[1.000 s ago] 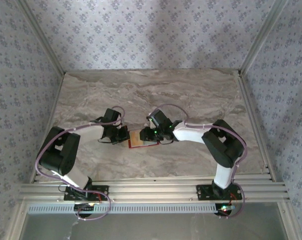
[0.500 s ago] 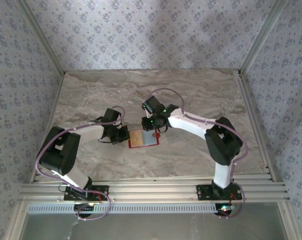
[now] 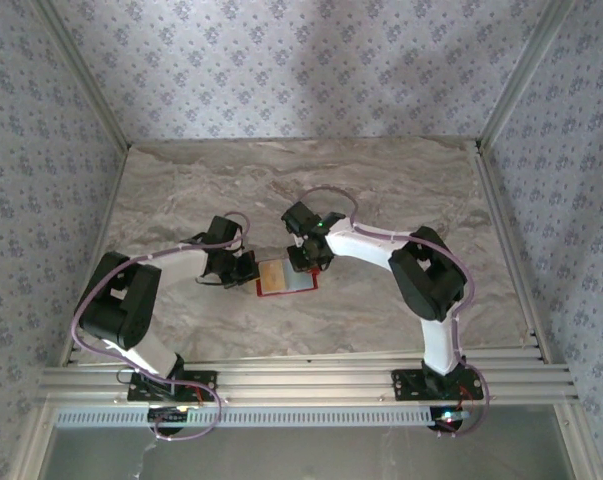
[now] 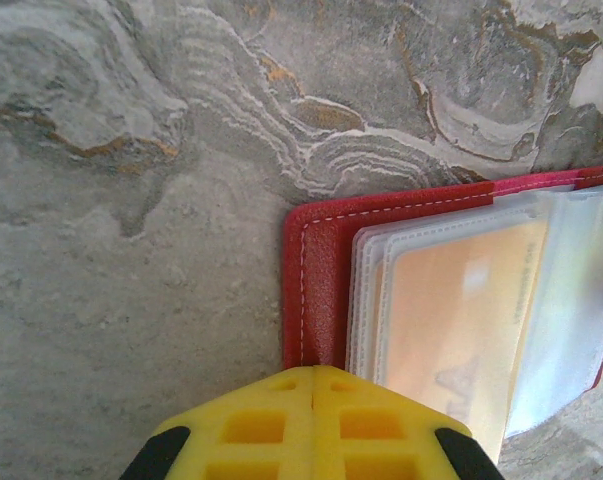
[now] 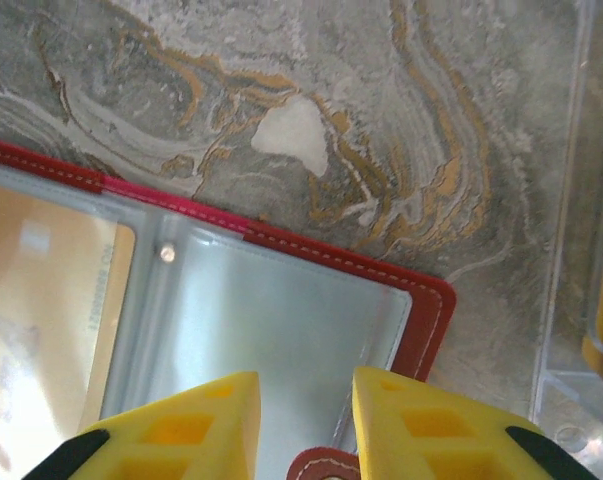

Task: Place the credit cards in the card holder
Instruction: Flip over the card slot in the card holder.

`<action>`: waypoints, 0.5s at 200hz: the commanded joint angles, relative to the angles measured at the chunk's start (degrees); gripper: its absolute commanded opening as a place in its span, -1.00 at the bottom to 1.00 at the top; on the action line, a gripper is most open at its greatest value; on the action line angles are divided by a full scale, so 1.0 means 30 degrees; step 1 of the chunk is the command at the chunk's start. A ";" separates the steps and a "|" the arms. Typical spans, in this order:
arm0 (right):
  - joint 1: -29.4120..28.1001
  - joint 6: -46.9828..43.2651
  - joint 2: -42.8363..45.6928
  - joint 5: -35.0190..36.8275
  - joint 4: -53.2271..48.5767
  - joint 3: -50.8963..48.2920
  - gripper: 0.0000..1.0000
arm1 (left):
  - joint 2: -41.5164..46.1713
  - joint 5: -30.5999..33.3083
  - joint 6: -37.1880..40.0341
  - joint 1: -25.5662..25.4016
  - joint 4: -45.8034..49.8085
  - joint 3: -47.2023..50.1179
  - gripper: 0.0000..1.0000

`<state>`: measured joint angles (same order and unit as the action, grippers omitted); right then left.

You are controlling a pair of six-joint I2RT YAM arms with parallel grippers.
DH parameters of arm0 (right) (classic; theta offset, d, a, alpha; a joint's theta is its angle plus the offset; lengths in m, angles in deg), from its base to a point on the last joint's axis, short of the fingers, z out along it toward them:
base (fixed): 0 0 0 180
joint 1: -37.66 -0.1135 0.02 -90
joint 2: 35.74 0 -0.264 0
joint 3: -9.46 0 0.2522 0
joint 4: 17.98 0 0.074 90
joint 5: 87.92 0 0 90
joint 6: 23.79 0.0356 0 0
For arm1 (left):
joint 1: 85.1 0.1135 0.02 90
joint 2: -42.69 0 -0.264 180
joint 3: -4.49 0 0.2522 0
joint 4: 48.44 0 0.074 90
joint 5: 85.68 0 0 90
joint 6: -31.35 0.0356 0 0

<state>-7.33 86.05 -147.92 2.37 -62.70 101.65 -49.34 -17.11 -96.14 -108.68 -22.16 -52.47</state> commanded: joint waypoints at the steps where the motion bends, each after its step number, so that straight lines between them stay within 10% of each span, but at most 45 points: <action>1: 0.0036 -0.0358 -0.0609 0.0983 0.0250 0.0239 -0.33 | -0.1025 0.0537 0.0385 -0.0140 0.0429 0.0160 -1.00; 100: -0.0718 0.0403 -0.1107 0.1072 0.1619 -0.1549 -0.59 | -0.0999 0.0495 0.0375 -0.0140 0.0427 0.0162 -1.00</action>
<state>-8.30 86.27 -149.65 6.22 -57.89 99.84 -49.36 -17.11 -96.14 -108.68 -22.03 -52.54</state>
